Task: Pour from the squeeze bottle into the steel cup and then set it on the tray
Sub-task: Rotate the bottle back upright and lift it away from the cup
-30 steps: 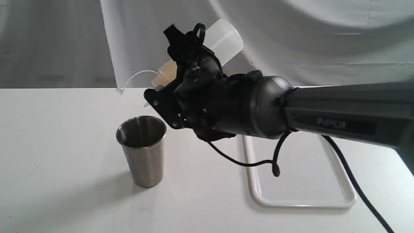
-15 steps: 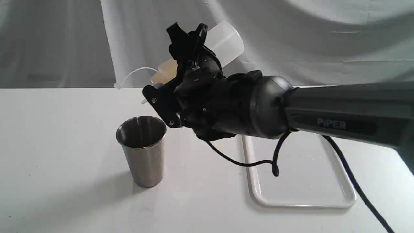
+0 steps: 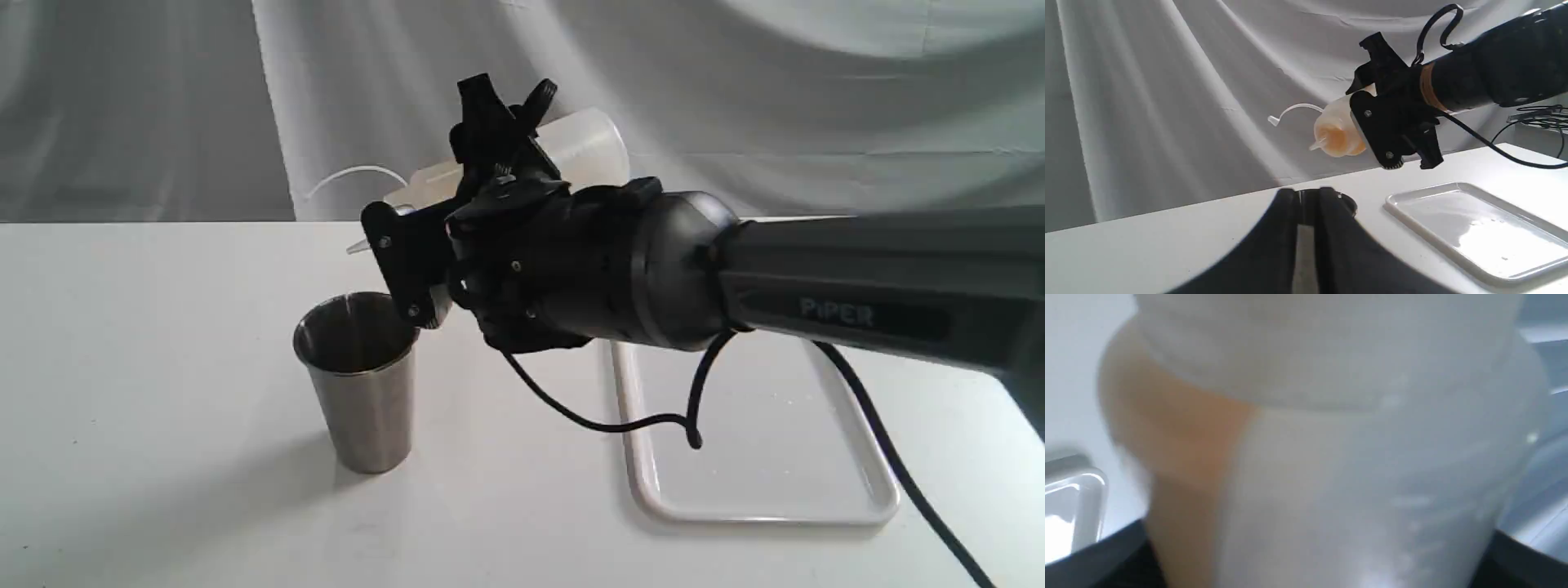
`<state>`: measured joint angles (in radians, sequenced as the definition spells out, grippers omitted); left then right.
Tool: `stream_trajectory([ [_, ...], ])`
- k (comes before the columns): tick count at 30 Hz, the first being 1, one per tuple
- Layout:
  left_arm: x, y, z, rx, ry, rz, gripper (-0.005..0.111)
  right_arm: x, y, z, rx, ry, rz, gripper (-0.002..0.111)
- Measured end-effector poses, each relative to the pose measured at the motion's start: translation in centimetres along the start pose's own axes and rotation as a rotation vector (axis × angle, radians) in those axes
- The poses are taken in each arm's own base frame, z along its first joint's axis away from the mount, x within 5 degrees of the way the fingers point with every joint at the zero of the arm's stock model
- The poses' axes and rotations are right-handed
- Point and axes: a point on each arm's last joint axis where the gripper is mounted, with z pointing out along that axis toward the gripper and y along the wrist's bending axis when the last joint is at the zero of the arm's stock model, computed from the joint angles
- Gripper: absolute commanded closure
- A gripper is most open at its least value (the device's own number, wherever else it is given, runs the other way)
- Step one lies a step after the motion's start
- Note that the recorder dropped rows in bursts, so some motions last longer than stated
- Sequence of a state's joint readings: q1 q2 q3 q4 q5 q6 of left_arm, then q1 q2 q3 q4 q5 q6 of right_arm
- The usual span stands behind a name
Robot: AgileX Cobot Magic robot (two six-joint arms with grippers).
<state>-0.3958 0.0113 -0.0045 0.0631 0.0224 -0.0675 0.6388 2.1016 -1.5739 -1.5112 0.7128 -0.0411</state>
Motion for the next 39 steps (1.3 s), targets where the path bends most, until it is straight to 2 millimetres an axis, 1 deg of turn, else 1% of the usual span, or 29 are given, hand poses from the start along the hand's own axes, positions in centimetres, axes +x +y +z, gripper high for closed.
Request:
stream_trajectory([
  [5,0.00,0.00,0.00,0.000,0.000,0.000,0.098,-0.02,0.28,0.00,-0.031,-0.001,0.068,0.086],
  [16,0.00,0.00,0.00,0.000,0.000,0.000,0.098,-0.02,0.33,-0.01,-0.037,0.000,0.149,0.086],
  [23,0.00,0.00,0.00,0.000,0.000,0.000,0.098,-0.01,0.37,-0.01,-0.041,0.004,0.239,0.086],
  [39,0.00,0.00,0.00,0.000,0.000,0.000,0.098,-0.04,0.68,-0.03,-0.073,0.019,0.627,0.086],
])
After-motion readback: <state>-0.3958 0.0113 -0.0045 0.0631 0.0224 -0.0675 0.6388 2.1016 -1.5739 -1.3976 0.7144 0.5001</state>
